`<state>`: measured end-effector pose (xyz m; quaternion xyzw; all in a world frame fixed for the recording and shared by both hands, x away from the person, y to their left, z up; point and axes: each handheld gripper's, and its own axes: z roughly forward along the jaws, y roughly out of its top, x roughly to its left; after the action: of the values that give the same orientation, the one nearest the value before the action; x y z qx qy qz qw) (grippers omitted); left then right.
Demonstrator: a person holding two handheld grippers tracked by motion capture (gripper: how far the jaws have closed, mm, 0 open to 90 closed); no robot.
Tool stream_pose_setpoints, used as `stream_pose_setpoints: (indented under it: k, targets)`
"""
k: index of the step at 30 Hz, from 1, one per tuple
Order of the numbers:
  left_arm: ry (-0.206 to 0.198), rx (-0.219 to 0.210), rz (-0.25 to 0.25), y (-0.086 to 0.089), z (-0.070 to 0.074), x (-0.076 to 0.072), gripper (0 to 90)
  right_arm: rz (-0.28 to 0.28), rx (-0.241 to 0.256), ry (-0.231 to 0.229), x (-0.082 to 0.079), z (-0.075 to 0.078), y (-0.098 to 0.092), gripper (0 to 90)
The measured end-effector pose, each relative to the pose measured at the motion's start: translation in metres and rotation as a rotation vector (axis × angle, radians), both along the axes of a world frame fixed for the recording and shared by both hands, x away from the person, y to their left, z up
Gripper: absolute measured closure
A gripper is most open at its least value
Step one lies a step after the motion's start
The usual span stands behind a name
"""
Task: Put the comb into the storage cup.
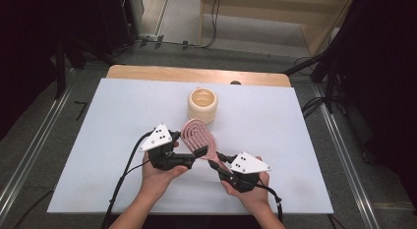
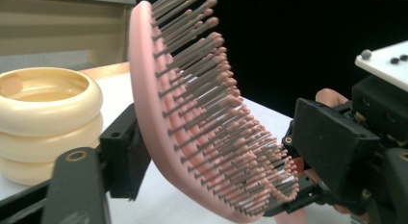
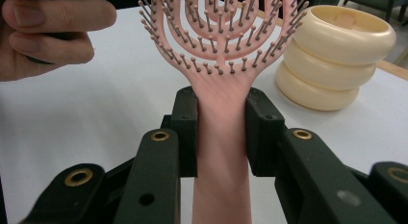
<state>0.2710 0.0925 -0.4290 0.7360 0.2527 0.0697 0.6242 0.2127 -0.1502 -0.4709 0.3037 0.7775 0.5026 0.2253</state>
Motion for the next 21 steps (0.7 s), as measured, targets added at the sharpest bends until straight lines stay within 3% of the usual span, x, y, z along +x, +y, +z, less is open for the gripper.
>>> stream_pose_setpoints:
  k: [4, 8, 15, 21]
  targets:
    - [0.012, 0.012, -0.011, -0.0022, -0.0028, 0.0002, 37.4, -0.006, 0.003, -0.011, -0.0023, 0.0012, 0.0022, 67.6]
    - [0.036, -0.016, -0.029, -0.0039, -0.0039, 0.0025, 45.7, -0.007, -0.003, -0.019, -0.003, 0.0007, 0.0042, 67.6]
    - [0.073, -0.025, -0.036, -0.0045, -0.0059, 0.0058, 51.3, -0.016, 0.013, -0.015, -0.0014, -0.0028, 0.0043, 67.5]
    - [0.111, -0.072, -0.061, -0.0025, -0.0059, 0.0085, 58.0, -0.035, -0.011, -0.049, -0.0031, -0.0051, 0.0056, 67.6]
